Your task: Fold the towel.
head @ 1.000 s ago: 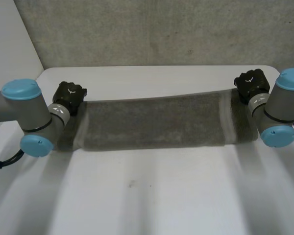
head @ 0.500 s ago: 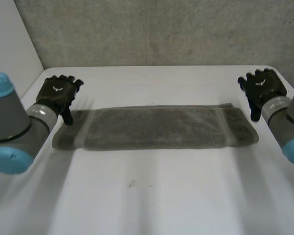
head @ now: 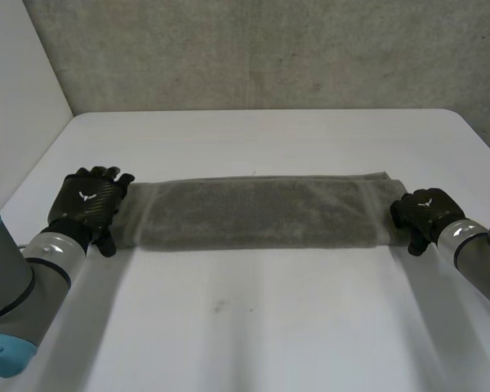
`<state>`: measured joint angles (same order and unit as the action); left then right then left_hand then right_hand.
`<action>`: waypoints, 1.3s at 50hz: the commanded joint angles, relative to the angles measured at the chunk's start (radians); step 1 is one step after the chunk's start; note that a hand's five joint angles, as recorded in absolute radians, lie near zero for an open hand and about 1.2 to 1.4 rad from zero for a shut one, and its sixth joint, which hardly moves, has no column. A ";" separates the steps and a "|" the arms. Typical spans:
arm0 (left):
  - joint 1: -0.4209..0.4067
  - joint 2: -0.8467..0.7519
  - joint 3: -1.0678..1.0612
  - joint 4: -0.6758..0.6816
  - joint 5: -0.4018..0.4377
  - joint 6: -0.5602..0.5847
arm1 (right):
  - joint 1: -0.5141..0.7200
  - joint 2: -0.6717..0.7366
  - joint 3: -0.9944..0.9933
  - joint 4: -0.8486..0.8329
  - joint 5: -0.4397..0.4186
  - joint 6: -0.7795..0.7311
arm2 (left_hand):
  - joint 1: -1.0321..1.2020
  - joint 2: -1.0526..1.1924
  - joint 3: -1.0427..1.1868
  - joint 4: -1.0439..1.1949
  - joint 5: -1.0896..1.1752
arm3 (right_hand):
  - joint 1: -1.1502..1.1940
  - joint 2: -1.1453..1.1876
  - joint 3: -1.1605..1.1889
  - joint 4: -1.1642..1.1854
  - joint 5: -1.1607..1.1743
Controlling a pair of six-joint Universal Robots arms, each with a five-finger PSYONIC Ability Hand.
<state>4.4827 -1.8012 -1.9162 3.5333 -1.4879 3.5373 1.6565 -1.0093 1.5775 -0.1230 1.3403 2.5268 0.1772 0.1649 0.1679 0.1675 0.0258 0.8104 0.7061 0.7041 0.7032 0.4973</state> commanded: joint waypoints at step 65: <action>0.029 0.022 -0.034 0.010 0.000 -0.003 | 0.724 0.339 -0.495 -0.061 -0.012 0.322 | -0.003 0.010 0.007 0.007 -0.026 | 0.586 0.690 0.692 0.693 0.724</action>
<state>4.5110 -1.7788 -1.9454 3.5360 -1.4891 3.5356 2.3361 -0.7528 1.1212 -0.1965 1.3089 2.8556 0.1772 0.1640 0.1679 0.1667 0.0257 1.3674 1.1838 1.1890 1.1958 0.9851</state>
